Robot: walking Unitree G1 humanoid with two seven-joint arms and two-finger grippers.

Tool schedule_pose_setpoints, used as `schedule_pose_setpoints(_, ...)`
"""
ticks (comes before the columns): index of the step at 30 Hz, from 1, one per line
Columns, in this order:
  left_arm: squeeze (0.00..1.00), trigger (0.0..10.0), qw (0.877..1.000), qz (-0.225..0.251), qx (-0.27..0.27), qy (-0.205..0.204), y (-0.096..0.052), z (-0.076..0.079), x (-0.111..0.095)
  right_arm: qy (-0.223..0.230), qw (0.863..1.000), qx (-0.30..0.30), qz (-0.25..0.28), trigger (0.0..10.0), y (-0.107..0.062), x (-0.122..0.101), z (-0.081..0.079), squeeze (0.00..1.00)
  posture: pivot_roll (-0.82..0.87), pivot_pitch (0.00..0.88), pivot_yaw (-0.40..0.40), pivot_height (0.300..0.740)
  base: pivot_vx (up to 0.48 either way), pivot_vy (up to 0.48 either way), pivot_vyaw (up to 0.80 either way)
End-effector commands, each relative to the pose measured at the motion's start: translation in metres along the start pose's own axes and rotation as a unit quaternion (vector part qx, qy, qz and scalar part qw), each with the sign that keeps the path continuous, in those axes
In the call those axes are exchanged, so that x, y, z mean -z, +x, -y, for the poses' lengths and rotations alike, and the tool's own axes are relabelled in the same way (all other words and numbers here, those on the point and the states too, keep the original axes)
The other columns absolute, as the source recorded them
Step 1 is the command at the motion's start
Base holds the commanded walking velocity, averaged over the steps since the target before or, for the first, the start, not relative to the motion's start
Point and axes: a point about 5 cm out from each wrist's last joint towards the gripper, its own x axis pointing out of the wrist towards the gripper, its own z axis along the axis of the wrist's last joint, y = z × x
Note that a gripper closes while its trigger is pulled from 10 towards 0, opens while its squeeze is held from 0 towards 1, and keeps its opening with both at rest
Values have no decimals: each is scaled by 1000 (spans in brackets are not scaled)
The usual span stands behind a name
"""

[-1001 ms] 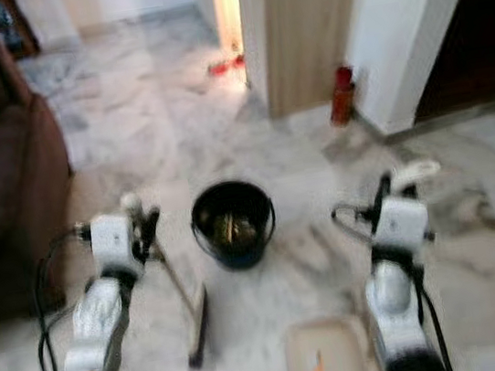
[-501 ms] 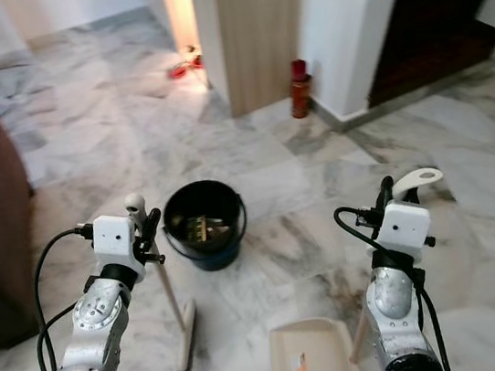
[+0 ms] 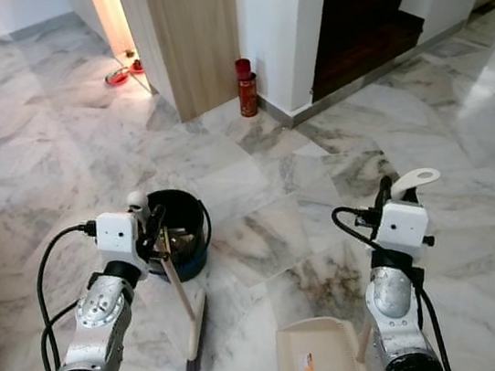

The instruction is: Sweep floor

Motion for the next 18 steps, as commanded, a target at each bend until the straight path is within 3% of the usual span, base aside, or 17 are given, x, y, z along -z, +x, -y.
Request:
schedule_pose_setpoints(1, 0, 10000, 1000, 13, 1, 5, 3, 0, -5, -2, 1000, 3, 12, 10000, 5, -5, 3, 0, 106, 38, -1, 740, 0, 0, -800)
schedule_pose_setpoints(9, 0, 10000, 1000, 16, -10, 7, 4, -1, -6, -4, 1000, 2, 10, 10000, 3, -4, 4, 0, 101, 57, -13, 740, 0, -386, -800)
schedule_pose_setpoints(18, 0, 10000, 1000, 15, -13, 7, 5, -4, -6, -1, 1000, 1, 2, 10000, 3, -3, 2, 0, 100, 43, -12, 740, 0, 0, -800)
